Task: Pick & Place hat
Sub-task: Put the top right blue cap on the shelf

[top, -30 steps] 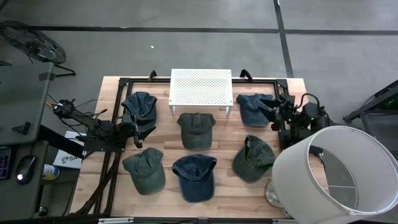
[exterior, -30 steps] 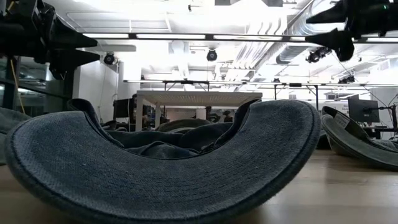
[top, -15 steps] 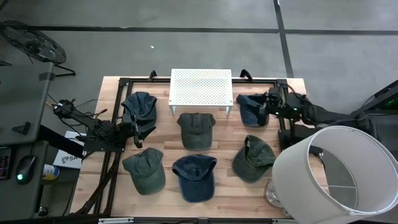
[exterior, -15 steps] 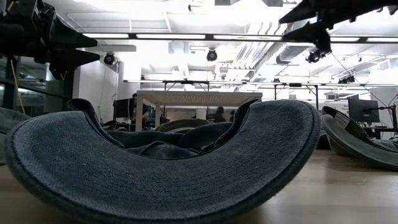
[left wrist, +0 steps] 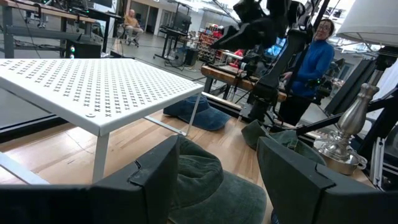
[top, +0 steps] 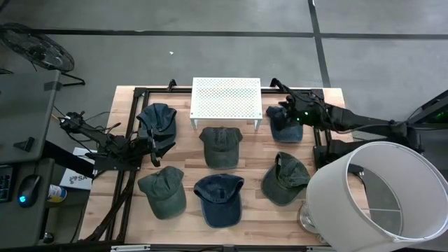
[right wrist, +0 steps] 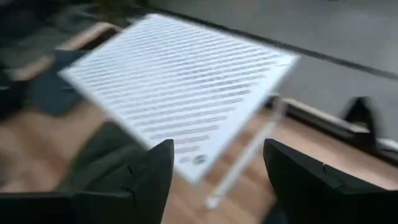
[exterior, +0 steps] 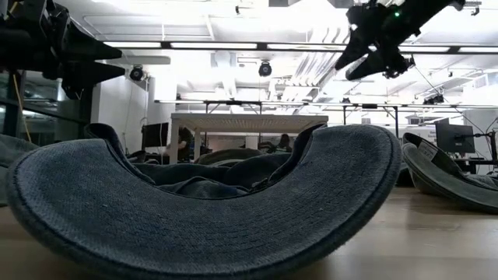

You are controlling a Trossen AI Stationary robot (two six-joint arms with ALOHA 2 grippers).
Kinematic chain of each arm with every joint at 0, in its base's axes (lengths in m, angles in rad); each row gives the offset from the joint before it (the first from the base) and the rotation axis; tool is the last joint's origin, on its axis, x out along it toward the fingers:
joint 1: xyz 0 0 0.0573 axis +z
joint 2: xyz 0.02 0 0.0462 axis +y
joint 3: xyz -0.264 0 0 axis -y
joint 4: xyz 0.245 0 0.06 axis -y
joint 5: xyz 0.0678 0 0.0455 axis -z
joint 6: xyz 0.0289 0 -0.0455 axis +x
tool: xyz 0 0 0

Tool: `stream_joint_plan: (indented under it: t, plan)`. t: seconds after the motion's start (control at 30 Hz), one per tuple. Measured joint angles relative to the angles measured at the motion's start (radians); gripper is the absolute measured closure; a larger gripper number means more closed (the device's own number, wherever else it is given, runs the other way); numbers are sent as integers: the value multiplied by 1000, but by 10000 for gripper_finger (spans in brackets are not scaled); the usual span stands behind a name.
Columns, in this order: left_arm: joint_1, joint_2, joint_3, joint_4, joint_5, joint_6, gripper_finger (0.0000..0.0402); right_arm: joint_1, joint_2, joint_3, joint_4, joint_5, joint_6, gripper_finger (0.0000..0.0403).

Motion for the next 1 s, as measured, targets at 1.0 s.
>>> stream_joint_plan:
  t: [1.0]
  plan:
    - [0, 0, 0, 0, 0, 0, 188, -21, 426, 318, -749, -5, 316, 162]
